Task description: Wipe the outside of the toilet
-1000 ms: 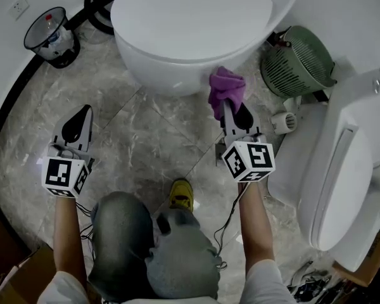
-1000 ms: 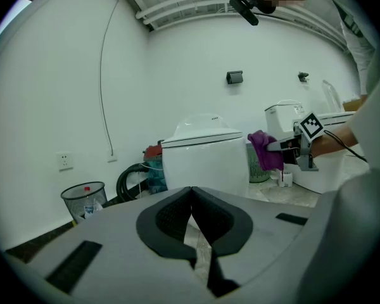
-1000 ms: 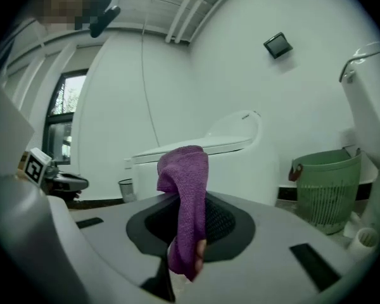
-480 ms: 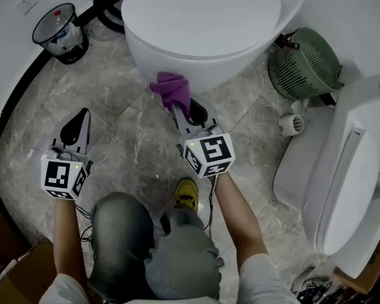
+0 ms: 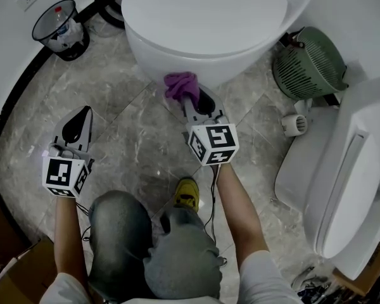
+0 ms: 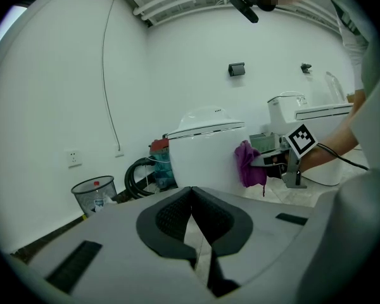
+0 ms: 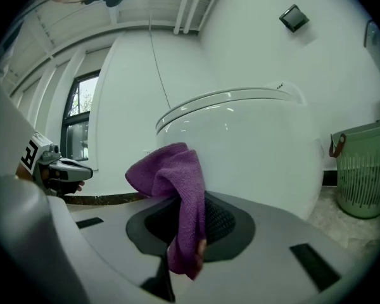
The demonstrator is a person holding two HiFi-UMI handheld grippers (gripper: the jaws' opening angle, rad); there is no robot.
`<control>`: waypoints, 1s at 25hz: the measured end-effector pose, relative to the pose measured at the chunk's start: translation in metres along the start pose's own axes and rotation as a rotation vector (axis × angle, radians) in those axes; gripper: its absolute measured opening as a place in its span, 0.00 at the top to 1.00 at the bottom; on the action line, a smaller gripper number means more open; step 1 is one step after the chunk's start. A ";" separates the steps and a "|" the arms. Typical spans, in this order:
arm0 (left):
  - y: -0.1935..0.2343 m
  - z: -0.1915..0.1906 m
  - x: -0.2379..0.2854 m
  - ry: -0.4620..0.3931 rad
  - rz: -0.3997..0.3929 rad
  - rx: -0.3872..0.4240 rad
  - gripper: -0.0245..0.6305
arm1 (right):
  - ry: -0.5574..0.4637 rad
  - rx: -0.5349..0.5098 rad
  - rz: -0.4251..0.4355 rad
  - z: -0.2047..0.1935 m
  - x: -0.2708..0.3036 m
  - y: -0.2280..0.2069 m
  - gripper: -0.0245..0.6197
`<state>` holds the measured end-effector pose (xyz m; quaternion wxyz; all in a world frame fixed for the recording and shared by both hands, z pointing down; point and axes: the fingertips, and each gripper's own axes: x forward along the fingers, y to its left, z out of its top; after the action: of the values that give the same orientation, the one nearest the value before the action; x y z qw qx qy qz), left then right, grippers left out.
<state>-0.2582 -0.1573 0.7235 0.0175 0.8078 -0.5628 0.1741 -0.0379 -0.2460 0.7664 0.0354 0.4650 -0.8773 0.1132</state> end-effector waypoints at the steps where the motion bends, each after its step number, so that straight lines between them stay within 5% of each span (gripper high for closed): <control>1: 0.001 0.001 0.001 -0.001 0.000 0.001 0.94 | -0.003 0.006 -0.007 0.000 -0.002 -0.003 0.84; 25: -0.006 -0.006 0.028 0.024 -0.031 0.004 0.94 | -0.078 0.160 -0.228 0.003 -0.038 -0.136 0.82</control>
<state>-0.2452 -0.1790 0.7383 0.0256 0.8144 -0.5495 0.1846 0.0959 -0.2894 0.7794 -0.0234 0.5669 -0.8078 0.1600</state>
